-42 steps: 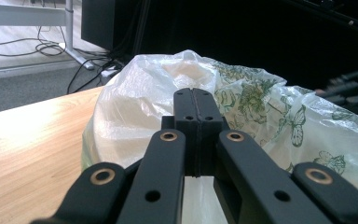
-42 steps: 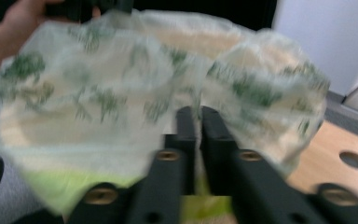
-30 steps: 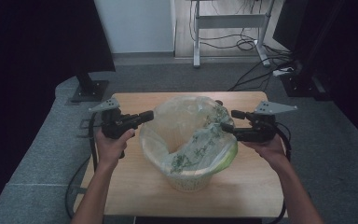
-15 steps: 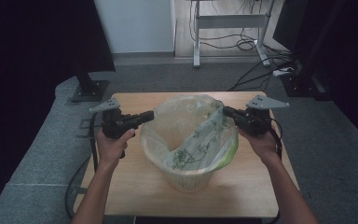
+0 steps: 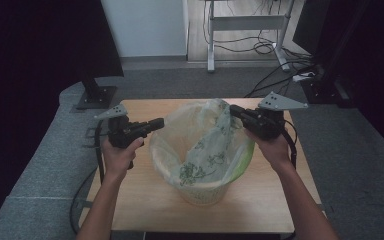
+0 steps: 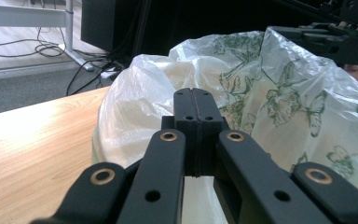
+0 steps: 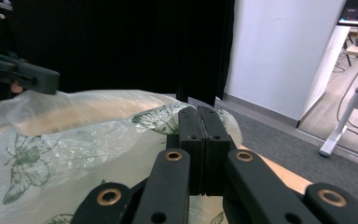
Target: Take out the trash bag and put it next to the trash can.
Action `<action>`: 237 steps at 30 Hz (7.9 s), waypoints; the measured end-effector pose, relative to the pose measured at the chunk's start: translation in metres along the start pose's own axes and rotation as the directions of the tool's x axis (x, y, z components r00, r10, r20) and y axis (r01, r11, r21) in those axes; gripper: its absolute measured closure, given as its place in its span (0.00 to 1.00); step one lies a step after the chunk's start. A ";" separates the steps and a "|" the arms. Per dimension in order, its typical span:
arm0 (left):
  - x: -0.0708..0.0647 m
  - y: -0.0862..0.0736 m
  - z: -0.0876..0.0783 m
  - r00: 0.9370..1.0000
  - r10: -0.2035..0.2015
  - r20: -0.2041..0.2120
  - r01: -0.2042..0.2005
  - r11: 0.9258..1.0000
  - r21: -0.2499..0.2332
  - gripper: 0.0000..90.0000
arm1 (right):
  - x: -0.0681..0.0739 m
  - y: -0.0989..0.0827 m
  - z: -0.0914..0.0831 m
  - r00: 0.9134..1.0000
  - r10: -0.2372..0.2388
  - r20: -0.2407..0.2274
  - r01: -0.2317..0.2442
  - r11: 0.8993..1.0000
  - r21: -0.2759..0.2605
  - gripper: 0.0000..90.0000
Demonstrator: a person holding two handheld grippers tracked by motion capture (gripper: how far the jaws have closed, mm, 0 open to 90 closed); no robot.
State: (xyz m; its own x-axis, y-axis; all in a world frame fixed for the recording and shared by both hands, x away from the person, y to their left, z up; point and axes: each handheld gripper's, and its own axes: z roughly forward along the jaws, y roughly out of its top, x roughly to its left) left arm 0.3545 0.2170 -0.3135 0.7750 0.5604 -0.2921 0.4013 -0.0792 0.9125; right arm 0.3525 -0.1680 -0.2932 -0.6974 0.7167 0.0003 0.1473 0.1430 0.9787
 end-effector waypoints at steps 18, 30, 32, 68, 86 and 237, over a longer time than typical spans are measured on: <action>0.001 -0.003 -0.006 1.000 -0.009 -0.006 0.008 1.000 -0.015 1.00 | 0.013 -0.004 -0.011 0.986 0.024 -0.166 -0.025 1.000 -0.005 0.80; -0.001 -0.003 -0.003 1.000 -0.005 0.004 0.005 1.000 -0.009 1.00 | -0.001 -0.022 -0.005 0.987 0.036 -0.155 -0.015 0.991 0.134 0.46; 0.001 -0.004 -0.003 1.000 -0.009 0.005 0.009 1.000 -0.011 1.00 | 0.003 -0.025 0.002 0.993 0.025 -0.117 -0.003 0.983 0.183 0.73; 0.021 -0.013 -0.023 0.992 -0.052 -0.111 0.056 0.998 0.034 0.57 | 0.027 0.005 0.017 0.984 0.055 -0.171 -0.035 0.992 0.121 0.99; 0.019 -0.021 -0.017 0.997 -0.029 -0.068 0.034 0.997 0.076 1.00 | 0.025 0.000 0.010 0.985 0.051 -0.162 -0.034 0.993 0.110 0.99; -0.054 0.021 -0.006 0.995 0.069 0.071 -0.066 0.997 -0.048 0.50 | 0.042 0.035 -0.078 0.977 -0.084 -0.196 0.074 0.996 -0.054 0.95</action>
State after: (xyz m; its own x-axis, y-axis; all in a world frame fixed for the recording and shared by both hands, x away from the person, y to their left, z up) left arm 0.3182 0.1902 -0.2770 0.8337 0.4936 -0.2476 0.3252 -0.0763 0.9426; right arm 0.2742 -0.1861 -0.2432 -0.8312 0.5545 -0.0412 0.0568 0.1583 0.9858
